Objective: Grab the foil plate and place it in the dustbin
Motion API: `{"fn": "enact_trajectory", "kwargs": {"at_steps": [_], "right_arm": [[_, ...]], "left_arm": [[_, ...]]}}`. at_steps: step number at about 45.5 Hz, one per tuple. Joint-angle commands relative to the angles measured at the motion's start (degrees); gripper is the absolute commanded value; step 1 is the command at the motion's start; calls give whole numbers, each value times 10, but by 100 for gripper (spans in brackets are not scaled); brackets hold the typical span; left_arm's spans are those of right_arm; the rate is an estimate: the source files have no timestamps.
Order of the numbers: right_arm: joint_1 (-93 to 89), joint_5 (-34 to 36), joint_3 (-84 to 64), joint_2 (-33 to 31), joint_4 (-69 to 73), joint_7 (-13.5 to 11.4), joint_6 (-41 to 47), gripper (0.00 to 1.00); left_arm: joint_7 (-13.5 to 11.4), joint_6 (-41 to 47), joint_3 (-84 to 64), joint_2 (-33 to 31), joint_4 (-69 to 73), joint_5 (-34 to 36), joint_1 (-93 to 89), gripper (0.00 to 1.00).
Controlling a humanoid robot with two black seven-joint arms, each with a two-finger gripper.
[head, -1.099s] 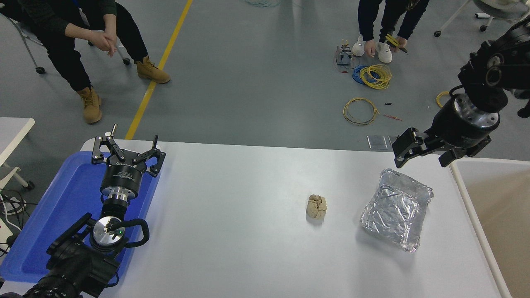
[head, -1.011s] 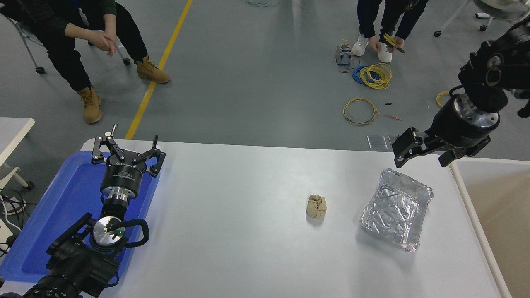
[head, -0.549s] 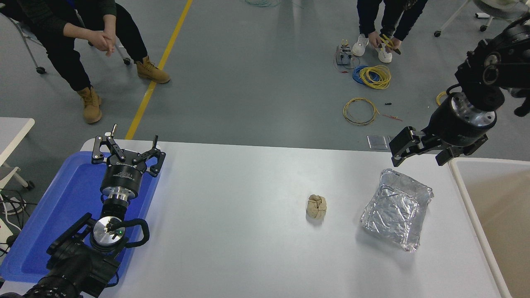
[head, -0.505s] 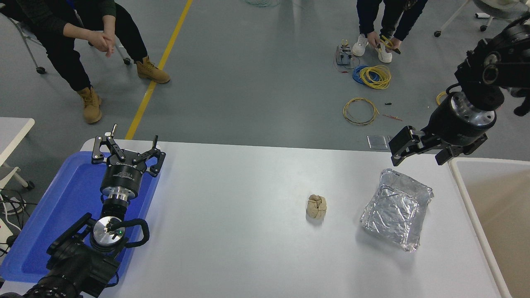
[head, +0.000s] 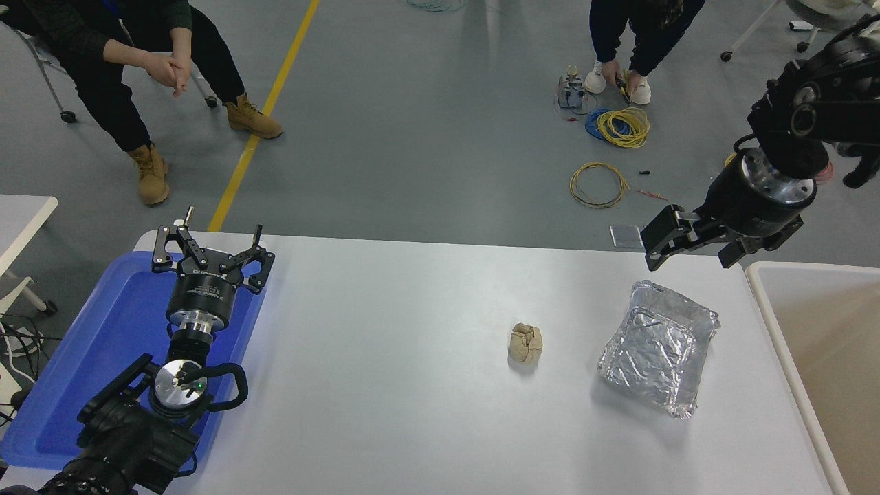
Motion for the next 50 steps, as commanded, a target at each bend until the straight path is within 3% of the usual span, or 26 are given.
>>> {"fn": "enact_trajectory", "kwargs": {"at_steps": [1, 35, 50], "right_arm": [[-2, 1, 7, 9, -8, -1, 0, 100], [22, 6, -14, 3, -35, 2, 0, 100], [-16, 68, -55, -13, -34, 2, 0, 100]], "left_arm": [[0, 0, 0, 0, 0, 0, 0, 100], [0, 0, 0, 0, 0, 0, 0, 100], [0, 0, 0, 0, 0, 0, 0, 100]]}}
